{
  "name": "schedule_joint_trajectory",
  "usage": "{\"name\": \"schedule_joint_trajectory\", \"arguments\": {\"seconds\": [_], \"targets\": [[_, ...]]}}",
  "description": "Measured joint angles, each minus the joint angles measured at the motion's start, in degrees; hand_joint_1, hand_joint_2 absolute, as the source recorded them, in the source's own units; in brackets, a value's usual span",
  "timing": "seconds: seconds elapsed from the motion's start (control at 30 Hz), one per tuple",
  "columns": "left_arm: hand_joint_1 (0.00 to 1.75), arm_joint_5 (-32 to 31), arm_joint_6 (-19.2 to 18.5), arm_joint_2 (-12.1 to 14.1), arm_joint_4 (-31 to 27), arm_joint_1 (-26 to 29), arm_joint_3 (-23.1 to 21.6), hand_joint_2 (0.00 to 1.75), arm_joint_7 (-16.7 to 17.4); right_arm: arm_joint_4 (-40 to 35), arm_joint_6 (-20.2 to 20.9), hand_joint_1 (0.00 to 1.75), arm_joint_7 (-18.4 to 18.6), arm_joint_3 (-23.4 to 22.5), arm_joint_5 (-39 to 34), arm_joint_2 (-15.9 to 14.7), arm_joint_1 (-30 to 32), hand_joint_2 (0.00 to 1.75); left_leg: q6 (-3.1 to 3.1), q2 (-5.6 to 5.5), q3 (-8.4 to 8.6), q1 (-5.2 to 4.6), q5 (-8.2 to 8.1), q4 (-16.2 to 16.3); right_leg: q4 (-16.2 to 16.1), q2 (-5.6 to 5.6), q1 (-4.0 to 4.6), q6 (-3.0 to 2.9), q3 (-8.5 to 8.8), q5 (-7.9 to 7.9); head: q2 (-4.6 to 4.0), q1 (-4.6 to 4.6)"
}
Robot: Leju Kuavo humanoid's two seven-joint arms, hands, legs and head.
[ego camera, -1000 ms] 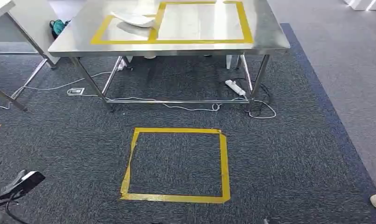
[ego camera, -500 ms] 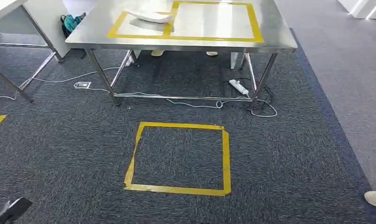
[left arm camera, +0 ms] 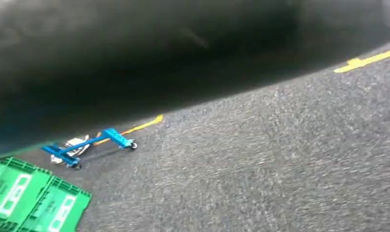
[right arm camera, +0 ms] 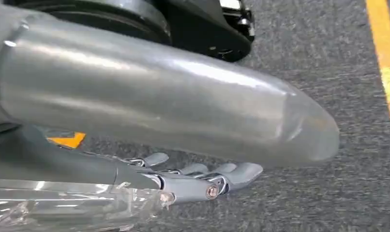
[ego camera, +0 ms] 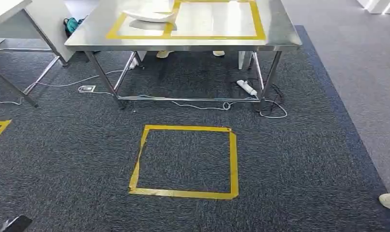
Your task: Take the parts from the cabinet and place them on the table.
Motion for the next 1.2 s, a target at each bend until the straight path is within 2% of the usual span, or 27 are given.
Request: {"name": "schedule_joint_trajectory", "arguments": {"seconds": [0.17,0.2,0.23,0.27,0.33,0.37,0.4,0.43,0.47,0.53,0.57,0.6,0.63,0.67,0.7,0.87,0.9,0.93,0.97,1.0,1.03,1.07,1.1,1.13,1.17,1.2], "targets": [[0.00,-1.35,-0.31,-0.70,0.33,0.60,2.07,0.00,0.85,0.00,-0.96,0.00,0.28,0.00,0.76,0.00,-0.09,0.00,0.25,-0.01,-0.31,-0.36,0.05,0.29,-0.21,-0.02,-0.32,0.58,-0.03,0.25,0.00,0.02],[0.00,-1.42,-0.33,-0.81,0.39,0.69,2.43,0.00,0.90,0.00,-0.98,0.00,0.28,0.00,0.81,0.00,-0.14,0.00,0.45,-0.01,-0.11,-0.26,0.49,-0.26,-0.40,-0.03,-0.16,0.87,0.05,0.28,0.00,-0.04],[0.00,-1.42,-0.37,-0.94,0.42,0.70,2.68,0.00,0.90,-0.02,-1.03,0.00,0.31,0.00,0.87,-0.09,-0.13,0.00,0.31,0.08,0.13,0.34,1.00,-0.86,0.39,0.04,-0.16,1.18,-0.59,-0.31,0.00,0.06],[0.00,-1.44,-0.37,-1.01,0.41,0.66,2.80,0.00,0.90,-0.02,-1.07,0.00,0.31,0.00,0.90,-0.09,-0.10,0.00,0.50,0.06,0.03,0.41,1.06,-0.89,2.48,0.02,-0.16,1.59,-1.51,-2.27,0.00,0.22],[0.00,-1.44,-0.42,-1.33,0.52,0.80,2.91,0.00,0.90,-0.02,-1.09,0.00,0.35,0.00,0.90,-0.13,-0.13,0.00,0.53,0.07,-0.21,0.49,1.10,-0.83,11.27,0.01,-0.52,2.20,-5.19,-7.22,0.00,0.24],[0.00,-1.46,-0.42,-1.46,0.63,0.85,2.99,0.00,0.90,-0.02,-1.09,0.00,0.35,0.00,0.90,-0.18,-0.11,0.00,0.46,0.08,-0.38,0.53,1.15,-0.77,16.01,0.01,-0.65,2.49,-7.23,-9.16,0.00,0.37],[0.00,-1.46,-0.44,-1.57,0.72,0.87,3.10,0.00,0.90,-0.02,-1.09,0.00,0.35,0.00,0.90,-0.24,-0.05,0.00,0.37,0.07,-0.51,0.63,1.21,-0.68,18.41,-0.01,-0.81,2.74,-8.20,-9.62,0.00,0.33],[0.00,-1.44,-0.44,-1.73,0.85,0.89,3.19,0.00,0.90,-0.02,-1.09,0.00,0.37,-0.02,0.90,-0.26,0.01,0.00,0.29,0.04,-0.55,0.77,1.24,-0.60,17.52,-0.01,-0.98,2.92,-7.57,-8.58,0.00,0.35],[0.00,-1.44,-0.44,-1.84,0.90,0.92,3.25,0.00,0.90,-0.02,-1.09,0.00,0.37,-0.02,0.90,-0.30,0.02,0.00,0.09,-0.01,-0.58,0.97,1.27,-0.51,13.89,-0.01,-1.15,3.16,-5.58,-6.46,0.00,0.35],[0.00,-1.46,-0.44,-2.01,1.03,0.94,3.36,0.00,0.90,-0.02,-1.09,0.00,0.37,-0.02,0.90,-0.42,-0.10,0.00,-0.69,-0.15,-0.59,1.48,1.17,-0.10,2.86,-0.04,-1.75,3.73,0.52,-1.83,0.00,0.37],[0.00,-1.46,-0.44,-1.68,1.03,0.98,3.49,0.00,0.90,-0.02,-1.09,0.00,0.37,-0.02,0.90,-0.37,-0.28,0.00,-1.32,-0.25,-0.73,1.18,1.06,0.30,0.40,0.33,-1.65,3.93,1.58,-2.65,0.00,0.50],[0.00,-1.53,-0.44,-1.77,1.09,0.92,3.65,0.00,0.90,-0.02,-1.07,0.00,0.35,0.00,0.90,-0.33,-0.29,0.00,-1.69,-0.30,-0.86,1.13,0.94,0.60,0.37,0.91,-1.59,2.66,1.39,-2.19,0.00,0.26],[0.00,-1.51,-0.44,-1.73,1.09,0.91,3.71,0.00,0.90,-0.02,-1.07,0.00,0.42,-0.02,0.92,-0.37,-0.23,0.00,-1.91,-0.32,-0.86,1.14,1.10,0.45,0.72,0.80,-1.51,1.86,1.19,-2.30,0.00,0.11],[0.00,-1.51,-0.44,-1.70,1.09,0.99,3.78,0.00,0.90,-0.02,-1.09,0.00,0.41,-0.02,0.90,-0.44,-0.14,0.00,-2.21,-0.34,-0.83,1.22,1.31,0.32,1.13,0.75,-1.35,1.36,0.97,-2.36,0.00,0.13],[0.00,-1.51,-0.44,-1.68,1.09,1.07,3.82,0.00,0.92,-0.02,-1.11,0.00,0.41,-0.04,0.92,-0.48,-0.16,0.00,-2.46,-0.38,-0.95,1.29,1.43,0.29,1.37,0.70,-1.30,1.02,0.90,-2.32,0.00,0.17],[0.00,-1.51,-0.48,-1.70,1.11,1.14,3.85,0.00,0.96,-0.02,-1.16,0.00,0.43,-0.04,0.90,-0.48,-0.16,0.00,-2.58,-0.46,-1.07,1.33,1.48,0.31,1.38,0.63,-1.33,0.86,1.25,-2.23,0.00,0.17],[0.00,-1.70,-0.90,-1.73,1.20,1.19,3.89,0.00,1.44,-0.02,-1.20,0.00,0.50,-0.07,1.25,-0.52,-0.21,0.00,-2.86,-0.54,-1.29,1.52,1.00,0.95,1.18,0.12,-1.51,0.13,1.19,-1.78,0.00,0.04],[0.00,-1.97,-1.46,-1.75,1.31,1.19,3.93,0.00,1.96,-0.02,-1.24,0.00,0.65,-0.05,1.46,-0.52,-0.22,0.00,-2.83,-0.35,-1.84,1.51,-0.28,2.06,1.17,0.00,-1.44,-0.12,1.00,-1.62,0.00,0.09],[0.00,-2.58,-2.32,-1.90,1.64,1.11,4.24,0.00,3.15,-0.02,-1.18,0.00,0.98,0.00,2.12,-0.52,-0.17,0.00,-2.75,-0.36,-6.31,1.20,-6.58,12.28,1.18,-0.64,-1.12,-0.68,0.47,-1.35,0.00,-0.11],[0.00,-3.41,-2.84,-2.55,2.41,1.39,4.61,0.00,4.35,-0.02,-1.09,0.00,1.29,0.15,2.64,-0.59,-0.14,0.00,-2.41,-0.35,-9.25,0.98,-8.59,19.47,1.21,-1.67,-0.73,-0.78,0.12,-1.28,0.00,-0.09],[0.00,-3.69,-2.97,-2.65,2.54,1.42,4.65,0.00,4.57,-0.02,-1.09,0.00,1.31,0.17,2.71,-0.61,-0.14,0.00,-2.27,-0.34,-8.68,0.92,-7.83,18.65,1.21,-1.89,-0.71,-0.78,0.11,-1.29,0.00,-0.09],[0.00,-4.02,-3.30,-3.08,2.82,1.43,4.70,0.00,5.12,-0.02,-0.98,0.00,1.38,0.17,2.91,-0.68,-0.22,0.00,-1.81,-0.13,-5.78,0.79,-4.75,13.24,1.21,-2.64,-0.64,-0.78,0.18,-1.33,0.00,-0.11],[0.00,-4.31,-3.32,-3.39,2.95,1.39,4.81,0.00,5.38,-0.02,-0.96,0.00,1.42,0.20,2.99,-0.68,-0.27,0.00,-1.44,0.70,-2.92,0.64,-2.41,8.01,1.21,-3.19,-0.64,-0.68,0.30,-1.43,0.00,-0.07],[0.00,-4.48,-3.76,-3.67,3.10,1.25,4.96,0.00,5.61,-0.02,-0.96,0.00,1.55,0.22,3.06,-0.72,-0.33,0.00,-1.08,3.19,-0.34,0.34,-1.09,3.56,1.21,-3.71,-0.60,-0.50,0.48,-1.53,0.00,-0.13],[0.00,-4.57,-4.31,-4.00,3.24,0.85,5.11,0.00,5.97,-0.02,-0.96,0.00,1.71,0.22,3.15,-0.81,-0.32,0.00,-1.15,4.04,0.24,-0.32,-1.82,1.58,1.60,-4.10,-0.09,-0.03,0.40,-1.86,0.00,-0.26],[0.00,-4.54,-5.07,-4.45,3.41,0.61,5.33,0.00,6.23,-0.02,-0.94,0.00,1.84,0.22,3.19,-0.87,-0.34,0.00,-0.86,3.21,-0.09,-0.21,-1.59,1.86,1.38,-4.75,-0.10,0.26,0.37,-1.85,0.00,-0.06]]}}
